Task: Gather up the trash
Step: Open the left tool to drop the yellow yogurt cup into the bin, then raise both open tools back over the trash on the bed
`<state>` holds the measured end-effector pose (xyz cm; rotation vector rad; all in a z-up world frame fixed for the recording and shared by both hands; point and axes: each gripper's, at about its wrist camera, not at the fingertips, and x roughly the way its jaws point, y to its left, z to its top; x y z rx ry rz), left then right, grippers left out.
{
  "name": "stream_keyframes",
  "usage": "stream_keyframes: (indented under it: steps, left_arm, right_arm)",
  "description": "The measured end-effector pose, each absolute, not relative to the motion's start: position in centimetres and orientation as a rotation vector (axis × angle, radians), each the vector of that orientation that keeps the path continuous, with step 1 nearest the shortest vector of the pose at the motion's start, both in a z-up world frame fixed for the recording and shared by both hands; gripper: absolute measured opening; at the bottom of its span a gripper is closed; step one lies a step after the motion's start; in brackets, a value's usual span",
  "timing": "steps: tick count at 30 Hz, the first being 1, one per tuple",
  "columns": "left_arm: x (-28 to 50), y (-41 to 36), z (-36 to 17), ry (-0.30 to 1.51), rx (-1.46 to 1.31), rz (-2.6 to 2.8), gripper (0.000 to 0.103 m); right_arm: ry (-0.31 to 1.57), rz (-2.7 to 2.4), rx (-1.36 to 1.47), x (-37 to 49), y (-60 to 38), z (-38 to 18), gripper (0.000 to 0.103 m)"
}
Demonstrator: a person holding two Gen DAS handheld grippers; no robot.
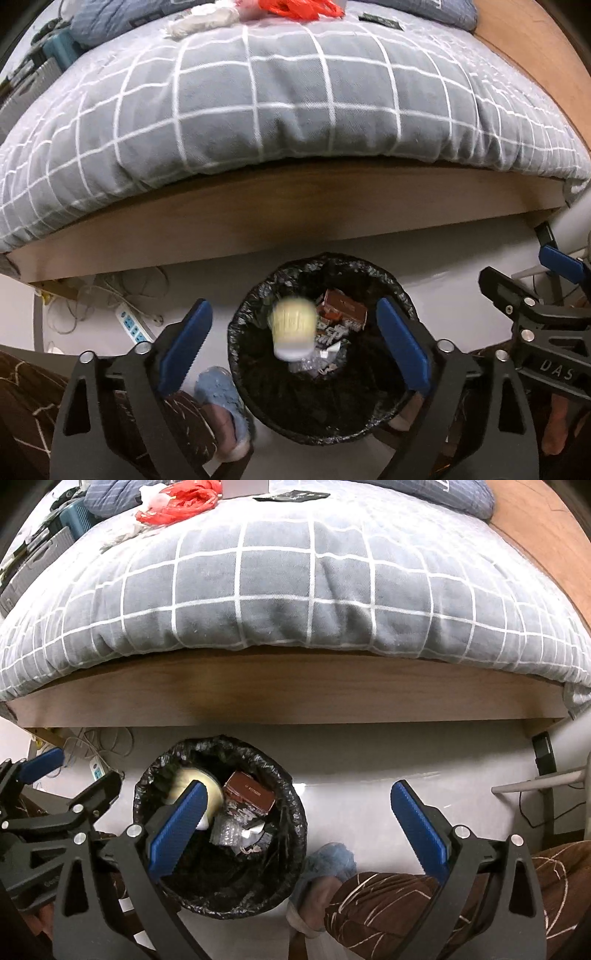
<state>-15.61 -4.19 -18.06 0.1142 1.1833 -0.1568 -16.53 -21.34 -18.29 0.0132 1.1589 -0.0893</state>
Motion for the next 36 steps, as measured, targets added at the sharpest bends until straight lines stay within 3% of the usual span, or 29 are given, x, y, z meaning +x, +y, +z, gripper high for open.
stream_keyframes:
  steps: [15, 36]
  left_arm:
    - [-13.0, -0.3, -11.3, 0.991, 0.094, -0.055, 0.097]
    - [-6.3, 3.5, -6.5, 0.909, -0.068, -0.045, 0.097]
  right_arm:
    - [0.956, -0.034, 0.007, -14.9, -20.3, -11.6, 0.095]
    - [0.828, -0.025, 0.025, -8.7, -20.1, -6.6, 0.095]
